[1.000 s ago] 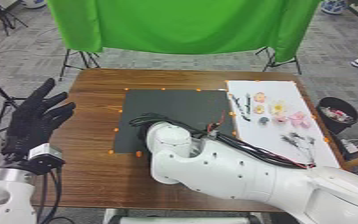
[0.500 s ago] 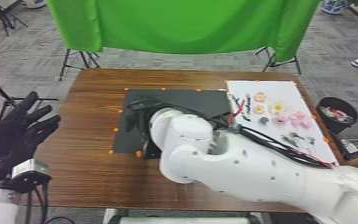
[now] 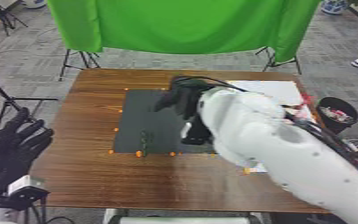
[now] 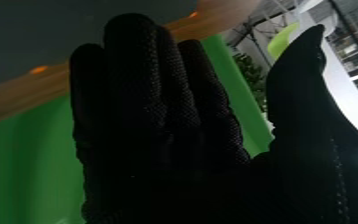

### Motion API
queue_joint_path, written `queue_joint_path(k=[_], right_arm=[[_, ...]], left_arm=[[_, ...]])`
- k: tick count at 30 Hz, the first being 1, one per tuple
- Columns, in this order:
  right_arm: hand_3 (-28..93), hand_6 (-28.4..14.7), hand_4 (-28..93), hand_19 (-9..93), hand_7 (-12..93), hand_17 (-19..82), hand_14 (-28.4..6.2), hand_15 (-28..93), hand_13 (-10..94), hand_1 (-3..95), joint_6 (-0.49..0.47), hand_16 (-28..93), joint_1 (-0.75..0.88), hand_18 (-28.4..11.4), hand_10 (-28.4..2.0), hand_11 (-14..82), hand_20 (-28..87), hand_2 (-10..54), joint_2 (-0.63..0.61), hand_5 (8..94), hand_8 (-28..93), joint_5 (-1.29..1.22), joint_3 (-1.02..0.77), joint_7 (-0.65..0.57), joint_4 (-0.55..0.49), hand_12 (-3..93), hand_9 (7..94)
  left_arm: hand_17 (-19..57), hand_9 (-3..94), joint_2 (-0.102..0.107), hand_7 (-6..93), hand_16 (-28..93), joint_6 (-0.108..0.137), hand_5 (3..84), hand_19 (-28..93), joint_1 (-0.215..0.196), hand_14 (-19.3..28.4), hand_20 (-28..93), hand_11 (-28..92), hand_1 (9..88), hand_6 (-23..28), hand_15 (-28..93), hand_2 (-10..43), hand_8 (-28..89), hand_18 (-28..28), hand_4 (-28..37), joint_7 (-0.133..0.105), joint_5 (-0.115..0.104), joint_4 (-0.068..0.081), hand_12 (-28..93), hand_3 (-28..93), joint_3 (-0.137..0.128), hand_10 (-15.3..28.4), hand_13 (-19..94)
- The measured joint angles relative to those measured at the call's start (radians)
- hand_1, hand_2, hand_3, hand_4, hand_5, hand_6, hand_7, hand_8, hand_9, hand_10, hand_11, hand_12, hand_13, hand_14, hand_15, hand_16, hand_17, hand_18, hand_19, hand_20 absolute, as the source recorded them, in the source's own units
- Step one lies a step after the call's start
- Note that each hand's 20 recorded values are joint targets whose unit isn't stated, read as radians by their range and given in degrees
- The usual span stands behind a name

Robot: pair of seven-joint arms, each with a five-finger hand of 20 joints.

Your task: Arrange flowers

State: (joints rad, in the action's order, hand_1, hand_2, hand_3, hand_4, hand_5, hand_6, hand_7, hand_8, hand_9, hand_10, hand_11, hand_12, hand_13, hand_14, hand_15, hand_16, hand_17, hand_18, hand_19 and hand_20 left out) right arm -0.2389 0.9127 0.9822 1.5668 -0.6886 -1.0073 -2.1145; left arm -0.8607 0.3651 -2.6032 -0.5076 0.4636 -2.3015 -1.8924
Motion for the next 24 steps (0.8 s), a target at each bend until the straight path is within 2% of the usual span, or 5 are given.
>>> queue_joint_path(k=[5, 10, 17, 20, 24], right_arm=[[72, -14.7, -20, 93, 12, 55, -18.6, 61, 68, 30.3, 0.023, 10, 0.091, -16.8, -27.0, 15.6, -11, 3.9, -0.16, 56.3, -6, 0.028, -0.077, -0.061, -0.05, 15.2, 60.4], [70, -16.0, -20, 93, 10, 59, -17.0, 61, 73, 32.1, 0.046, 10, 0.214, -14.8, -27.7, 14.2, -9, 2.7, -0.295, 57.7, -6, 0.052, -0.161, -0.154, -0.054, 14.4, 61.1], [68, -17.8, -19, 93, 8, 65, -13.3, 60, 81, 33.6, 0.109, 10, 0.328, -12.4, -27.4, 16.2, -4, 2.3, -0.396, 60.2, -6, 0.055, -0.226, -0.219, -0.016, 14.1, 71.0], [68, -18.1, -19, 93, 7, 67, -12.4, 58, 83, 34.1, 0.116, 10, 0.38, -11.3, -26.6, 17.4, -5, 1.9, -0.405, 60.2, -6, 0.065, -0.288, -0.243, -0.008, 14.1, 74.7], [66, -18.8, -18, 93, 7, 72, -11.1, 54, 88, 35.3, 0.12, 10, 0.414, -8.3, -25.8, 17.6, -13, 0.7, -0.424, 60.6, -6, 0.084, -0.314, -0.266, -0.002, 13.8, 80.8]], left_arm=[[-9.7, 27.0, 0.011, 7.5, -11, 0.01, 30.0, 49, -0.046, 26.5, 2, 21, 27.5, 5.8, 51, 5.8, -7, 27.7, -22.4, -0.022, -0.014, -0.007, 12, 62, -0.01, 17.2, 19], [-9.7, 27.0, 0.034, 7.4, -11, 0.022, 30.0, 49, -0.065, 26.5, 2, 21, 27.5, 5.8, 51, 5.9, -7, 27.8, -22.4, -0.052, -0.035, -0.006, 12, 62, 0.001, 17.2, 19], [-9.7, 26.9, 0.102, 7.4, -11, 0.047, 29.9, 49, -0.043, 26.5, 2, 21, 27.5, 5.8, 51, 6.0, -7, 27.7, -22.2, -0.082, -0.049, 0.0, 12, 61, 0.046, 17.1, 19], [-9.7, 26.9, 0.132, 7.4, -11, 0.066, 29.9, 48, -0.033, 26.6, 2, 22, 27.5, 5.8, 51, 5.9, -7, 27.7, -22.2, -0.082, -0.044, 0.0, 12, 62, 0.053, 17.2, 19], [-9.7, 27.0, 0.153, 7.5, -11, 0.079, 29.9, 48, -0.026, 26.6, 2, 22, 27.5, 5.8, 52, 6.0, -7, 27.7, -22.2, -0.091, -0.045, 0.0, 12, 62, 0.057, 17.2, 19]])
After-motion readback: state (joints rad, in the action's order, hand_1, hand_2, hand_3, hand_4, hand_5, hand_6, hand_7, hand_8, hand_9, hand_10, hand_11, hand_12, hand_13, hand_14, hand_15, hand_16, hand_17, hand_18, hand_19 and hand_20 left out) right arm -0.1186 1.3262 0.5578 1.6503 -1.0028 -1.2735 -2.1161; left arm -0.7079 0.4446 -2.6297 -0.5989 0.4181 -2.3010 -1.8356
